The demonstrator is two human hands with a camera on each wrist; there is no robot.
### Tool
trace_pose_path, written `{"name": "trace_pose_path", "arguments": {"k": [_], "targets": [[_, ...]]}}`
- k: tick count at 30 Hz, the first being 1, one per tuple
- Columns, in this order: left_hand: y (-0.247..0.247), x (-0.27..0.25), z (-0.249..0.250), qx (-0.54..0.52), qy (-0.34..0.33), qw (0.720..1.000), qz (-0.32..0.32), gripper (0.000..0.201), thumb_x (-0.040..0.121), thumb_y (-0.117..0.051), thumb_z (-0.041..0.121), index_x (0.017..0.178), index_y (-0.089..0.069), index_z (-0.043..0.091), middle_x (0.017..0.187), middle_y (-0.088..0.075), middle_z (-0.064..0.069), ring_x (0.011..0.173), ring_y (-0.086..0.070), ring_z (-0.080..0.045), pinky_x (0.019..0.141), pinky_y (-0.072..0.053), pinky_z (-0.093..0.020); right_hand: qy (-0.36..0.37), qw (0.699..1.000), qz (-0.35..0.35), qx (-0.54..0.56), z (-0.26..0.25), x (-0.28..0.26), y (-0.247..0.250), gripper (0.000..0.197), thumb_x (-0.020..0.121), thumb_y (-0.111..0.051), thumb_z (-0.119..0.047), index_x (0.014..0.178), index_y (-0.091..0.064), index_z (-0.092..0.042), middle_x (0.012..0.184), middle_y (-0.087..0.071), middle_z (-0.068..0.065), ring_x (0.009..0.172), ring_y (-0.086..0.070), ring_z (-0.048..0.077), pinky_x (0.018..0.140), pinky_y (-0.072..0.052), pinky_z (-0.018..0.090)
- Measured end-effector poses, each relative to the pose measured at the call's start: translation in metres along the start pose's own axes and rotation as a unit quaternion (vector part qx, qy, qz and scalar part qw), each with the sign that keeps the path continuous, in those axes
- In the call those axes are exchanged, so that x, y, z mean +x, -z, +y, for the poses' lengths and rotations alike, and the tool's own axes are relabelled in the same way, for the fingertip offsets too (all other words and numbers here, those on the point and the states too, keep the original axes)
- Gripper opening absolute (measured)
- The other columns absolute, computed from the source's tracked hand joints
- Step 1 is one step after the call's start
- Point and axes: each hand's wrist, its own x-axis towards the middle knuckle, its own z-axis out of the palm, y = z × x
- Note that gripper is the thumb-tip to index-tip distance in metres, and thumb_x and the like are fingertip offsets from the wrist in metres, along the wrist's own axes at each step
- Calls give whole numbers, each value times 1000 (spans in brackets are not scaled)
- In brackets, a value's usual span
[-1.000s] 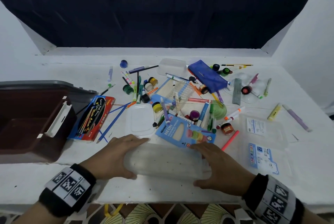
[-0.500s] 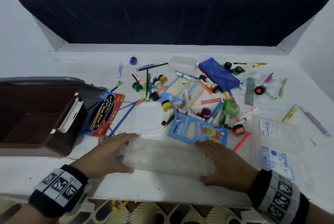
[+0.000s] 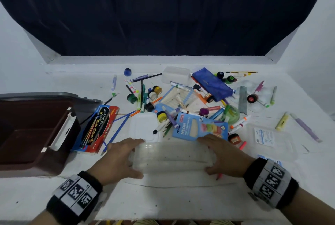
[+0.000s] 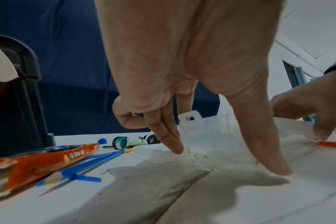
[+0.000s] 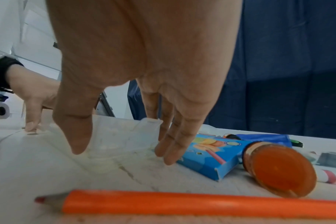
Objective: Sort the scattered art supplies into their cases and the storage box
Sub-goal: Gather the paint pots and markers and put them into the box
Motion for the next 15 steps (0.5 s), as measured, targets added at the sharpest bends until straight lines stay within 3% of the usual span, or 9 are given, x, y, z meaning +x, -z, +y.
{"name": "trace_pose_path", "arguments": {"k": [3,10,15], "targets": [[1,2,3,0,9,1000,3,100,49,-85,59,137,-42,43,111,-51,32,107,-49,8,105,-39,-39,-9,1000,2,18,3,2,2,90,75,-80,-41,149,-30,-27,145,-36,-10,120,-38,4,102,-35,17],[2,-1,3,-16,13,1000,12,96,46,-86,59,131,-45,44,108,-54,33,106,-49,13,104,-39,-39,-28,999,-6,15,3,3,4,90,74,-80,-40,149,-32,-27,149,-36,-9,128,-37,8,109,-36,24],[7,-2,9,20,21,1000,11,94,44,-90,62,124,-44,47,107,-51,32,107,-41,12,95,-25,-27,-36,999,-20,-15,-5,5,4,90,78,-76,-40,151,-26,-25,153,-29,-5,136,-31,12,114,-31,29]]}}
